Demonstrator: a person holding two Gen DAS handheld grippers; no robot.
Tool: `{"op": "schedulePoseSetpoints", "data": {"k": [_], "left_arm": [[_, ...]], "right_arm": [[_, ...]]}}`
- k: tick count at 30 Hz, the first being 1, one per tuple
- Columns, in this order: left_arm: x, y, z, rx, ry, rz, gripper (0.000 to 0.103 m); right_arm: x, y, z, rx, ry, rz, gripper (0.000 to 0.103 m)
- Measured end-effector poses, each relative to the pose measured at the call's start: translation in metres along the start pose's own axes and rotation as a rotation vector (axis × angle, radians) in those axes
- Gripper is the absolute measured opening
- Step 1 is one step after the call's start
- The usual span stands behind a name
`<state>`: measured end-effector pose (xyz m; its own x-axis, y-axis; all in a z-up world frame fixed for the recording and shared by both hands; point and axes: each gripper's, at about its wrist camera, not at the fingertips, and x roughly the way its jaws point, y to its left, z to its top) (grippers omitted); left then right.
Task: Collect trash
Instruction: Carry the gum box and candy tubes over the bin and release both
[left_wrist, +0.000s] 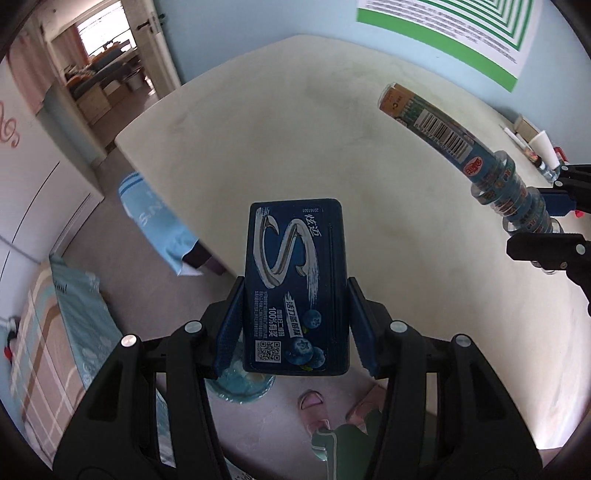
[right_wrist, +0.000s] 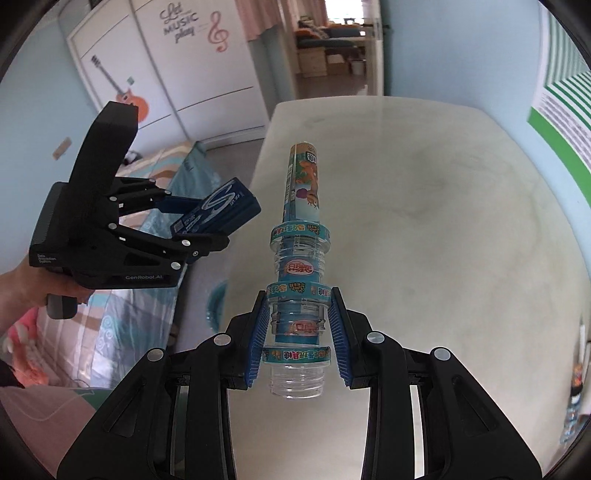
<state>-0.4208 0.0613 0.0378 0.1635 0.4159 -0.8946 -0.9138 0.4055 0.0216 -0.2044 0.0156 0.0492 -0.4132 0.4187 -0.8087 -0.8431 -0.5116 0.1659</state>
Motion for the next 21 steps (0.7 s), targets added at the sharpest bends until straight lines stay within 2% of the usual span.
{"op": "schedulePoseSetpoints", "data": {"k": [4, 11, 21], "left_arm": [[0.006, 0.058, -0.032, -0.11, 0.047, 0.029, 0.05], [0.026, 0.137, -0.083, -0.23, 0.13, 0.061, 0.05], [0.098, 0.208, -0.151, -0.303, 0.291, 0.044, 0.05]], "right_arm": [[0.038, 0.045, 0.025, -0.064, 0.042, 0.075, 0.034], [0.119, 0.122, 0.056, -0.141, 0.168, 0.168, 0.034], [0.253, 0.187, 0.06, -0.115, 0.418, 0.187, 0.034]]}}
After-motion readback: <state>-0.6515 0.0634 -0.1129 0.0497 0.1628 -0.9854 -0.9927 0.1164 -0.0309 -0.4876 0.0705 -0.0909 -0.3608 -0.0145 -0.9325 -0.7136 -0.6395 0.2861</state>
